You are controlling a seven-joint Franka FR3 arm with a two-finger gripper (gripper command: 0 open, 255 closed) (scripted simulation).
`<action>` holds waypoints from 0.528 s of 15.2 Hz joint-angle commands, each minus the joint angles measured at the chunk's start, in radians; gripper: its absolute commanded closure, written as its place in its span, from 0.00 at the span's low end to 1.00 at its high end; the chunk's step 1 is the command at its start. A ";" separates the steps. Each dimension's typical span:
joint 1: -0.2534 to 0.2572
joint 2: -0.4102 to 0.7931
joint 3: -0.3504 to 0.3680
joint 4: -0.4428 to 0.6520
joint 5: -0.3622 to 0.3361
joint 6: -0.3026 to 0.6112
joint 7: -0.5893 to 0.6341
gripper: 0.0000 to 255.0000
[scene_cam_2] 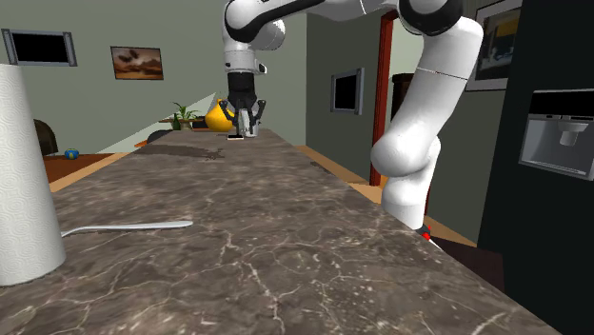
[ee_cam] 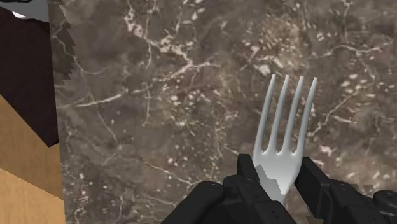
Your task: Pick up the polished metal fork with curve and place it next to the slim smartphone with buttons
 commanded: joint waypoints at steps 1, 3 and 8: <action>-0.021 0.025 -0.026 0.019 -0.019 0.001 -0.040 1.00; -0.041 0.059 -0.049 0.049 -0.039 0.000 -0.076 1.00; -0.089 0.155 -0.101 0.142 -0.084 -0.008 -0.158 1.00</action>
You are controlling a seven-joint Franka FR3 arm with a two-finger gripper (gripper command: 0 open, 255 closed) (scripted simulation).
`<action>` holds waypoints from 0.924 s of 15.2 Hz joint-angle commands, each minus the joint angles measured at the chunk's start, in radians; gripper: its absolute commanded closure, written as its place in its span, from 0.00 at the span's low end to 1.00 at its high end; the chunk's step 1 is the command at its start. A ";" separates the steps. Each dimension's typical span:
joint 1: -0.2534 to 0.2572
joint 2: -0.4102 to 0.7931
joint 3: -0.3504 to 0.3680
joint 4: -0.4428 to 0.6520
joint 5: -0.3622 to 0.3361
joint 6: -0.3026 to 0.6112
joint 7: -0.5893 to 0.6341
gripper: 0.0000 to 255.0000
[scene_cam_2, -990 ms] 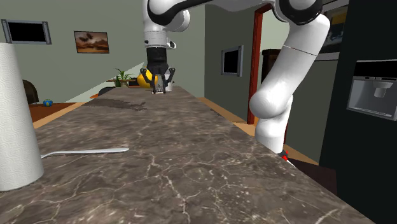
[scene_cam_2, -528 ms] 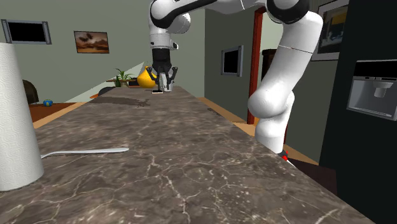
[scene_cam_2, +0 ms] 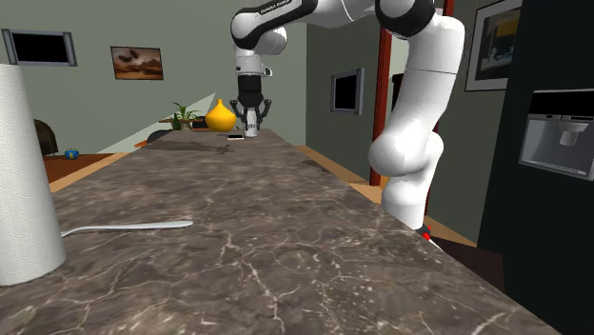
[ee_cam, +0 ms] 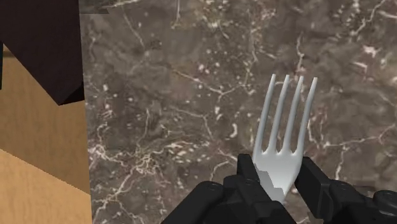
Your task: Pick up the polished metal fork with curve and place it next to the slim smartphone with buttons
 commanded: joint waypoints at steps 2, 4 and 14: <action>-0.028 0.070 -0.030 0.069 -0.028 -0.005 -0.049 1.00; -0.046 0.116 -0.047 0.121 -0.043 -0.013 -0.079 1.00; -0.119 0.394 -0.118 0.472 -0.109 -0.095 -0.215 1.00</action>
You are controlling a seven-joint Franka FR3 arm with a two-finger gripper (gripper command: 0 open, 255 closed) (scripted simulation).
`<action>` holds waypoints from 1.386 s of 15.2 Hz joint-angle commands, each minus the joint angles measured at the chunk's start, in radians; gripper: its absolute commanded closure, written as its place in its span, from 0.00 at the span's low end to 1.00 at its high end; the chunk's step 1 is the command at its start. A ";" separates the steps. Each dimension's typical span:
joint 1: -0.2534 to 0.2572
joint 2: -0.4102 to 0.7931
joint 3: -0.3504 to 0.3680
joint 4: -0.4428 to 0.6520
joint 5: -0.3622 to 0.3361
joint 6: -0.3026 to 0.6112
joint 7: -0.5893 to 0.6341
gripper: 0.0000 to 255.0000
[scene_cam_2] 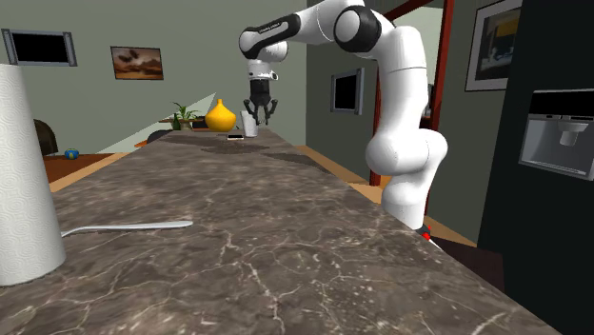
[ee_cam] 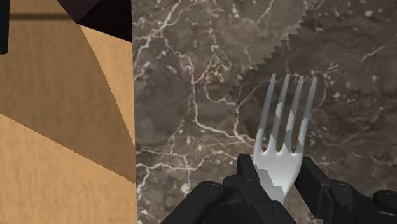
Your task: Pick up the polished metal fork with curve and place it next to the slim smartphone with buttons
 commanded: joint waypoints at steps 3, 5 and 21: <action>-0.021 0.139 -0.022 0.191 -0.022 -0.053 -0.048 1.00; -0.030 0.219 -0.032 0.311 -0.032 -0.094 -0.073 1.00; -0.049 0.285 -0.044 0.224 -0.040 0.058 -0.097 1.00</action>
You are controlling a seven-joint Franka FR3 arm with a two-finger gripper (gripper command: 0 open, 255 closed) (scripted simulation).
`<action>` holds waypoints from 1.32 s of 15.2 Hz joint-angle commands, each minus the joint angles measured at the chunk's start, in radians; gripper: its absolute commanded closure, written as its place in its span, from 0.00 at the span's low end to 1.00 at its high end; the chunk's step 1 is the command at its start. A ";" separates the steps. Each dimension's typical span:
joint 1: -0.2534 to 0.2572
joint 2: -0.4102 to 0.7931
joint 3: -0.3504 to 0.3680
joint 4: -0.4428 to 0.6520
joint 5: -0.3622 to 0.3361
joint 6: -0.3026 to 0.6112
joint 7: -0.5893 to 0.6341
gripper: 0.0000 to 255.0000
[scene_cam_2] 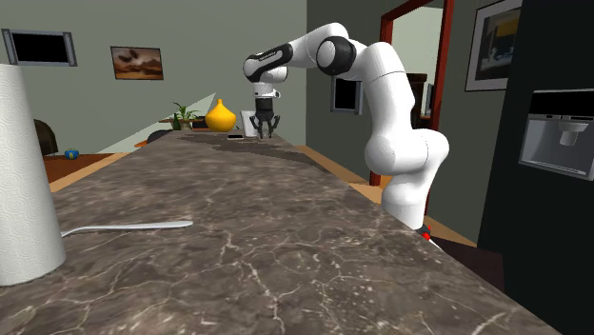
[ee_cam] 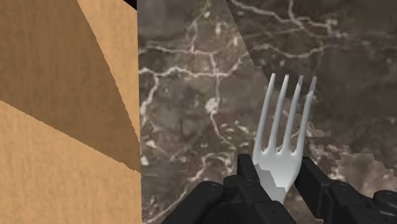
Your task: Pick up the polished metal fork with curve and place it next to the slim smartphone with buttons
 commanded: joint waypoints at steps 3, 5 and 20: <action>-0.002 -0.003 0.000 -0.026 0.000 0.024 -0.001 1.00; -0.002 -0.003 0.000 -0.026 0.000 0.024 -0.001 1.00; 0.006 0.024 0.000 0.144 -0.002 -0.119 -0.002 0.00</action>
